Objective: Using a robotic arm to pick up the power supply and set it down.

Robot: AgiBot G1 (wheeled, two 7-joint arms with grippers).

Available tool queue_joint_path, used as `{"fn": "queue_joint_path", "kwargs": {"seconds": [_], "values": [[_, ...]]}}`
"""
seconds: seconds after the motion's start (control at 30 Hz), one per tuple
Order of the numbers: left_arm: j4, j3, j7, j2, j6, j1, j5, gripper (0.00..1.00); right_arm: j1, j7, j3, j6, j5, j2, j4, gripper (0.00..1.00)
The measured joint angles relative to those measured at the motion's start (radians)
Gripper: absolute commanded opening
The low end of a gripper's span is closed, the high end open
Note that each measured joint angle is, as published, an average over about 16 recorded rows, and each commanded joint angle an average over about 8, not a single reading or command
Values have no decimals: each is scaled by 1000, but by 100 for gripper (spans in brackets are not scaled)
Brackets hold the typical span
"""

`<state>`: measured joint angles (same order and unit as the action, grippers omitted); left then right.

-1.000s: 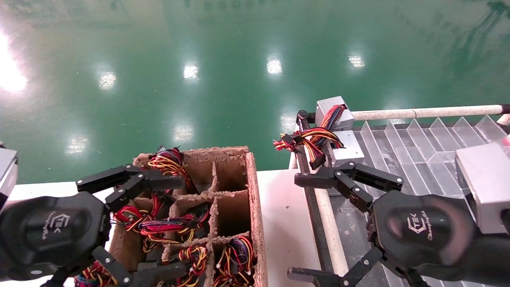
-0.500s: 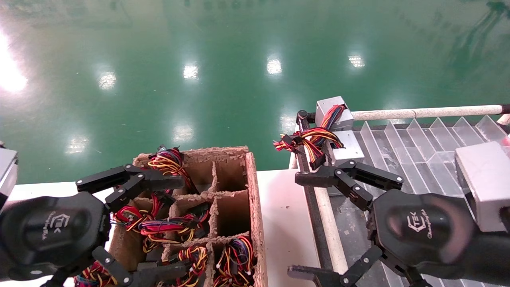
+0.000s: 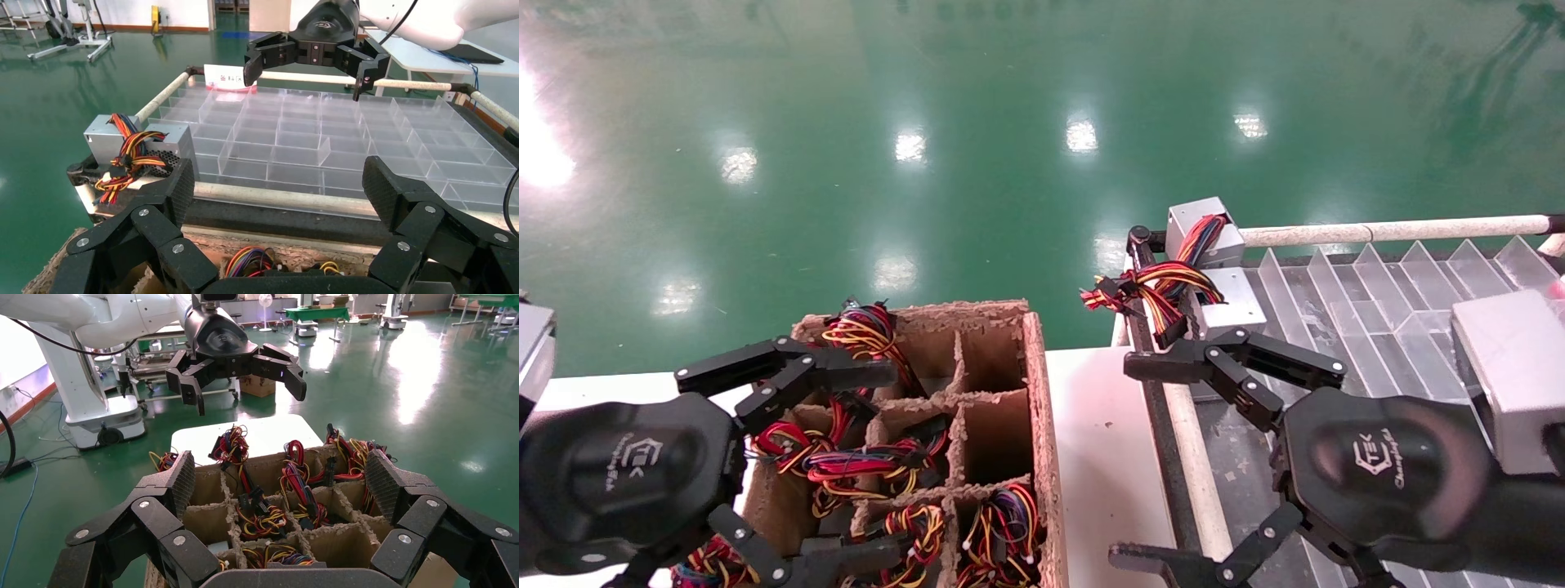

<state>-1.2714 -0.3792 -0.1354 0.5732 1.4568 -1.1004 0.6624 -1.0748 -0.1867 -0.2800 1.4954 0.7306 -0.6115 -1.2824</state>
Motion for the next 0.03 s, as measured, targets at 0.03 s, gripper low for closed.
{"fn": "queue_joint_path", "kwargs": {"seconds": [0.03], "values": [[0, 0, 0, 0, 0, 0, 0, 100, 0, 0, 0, 0, 0, 0, 0, 100]]}}
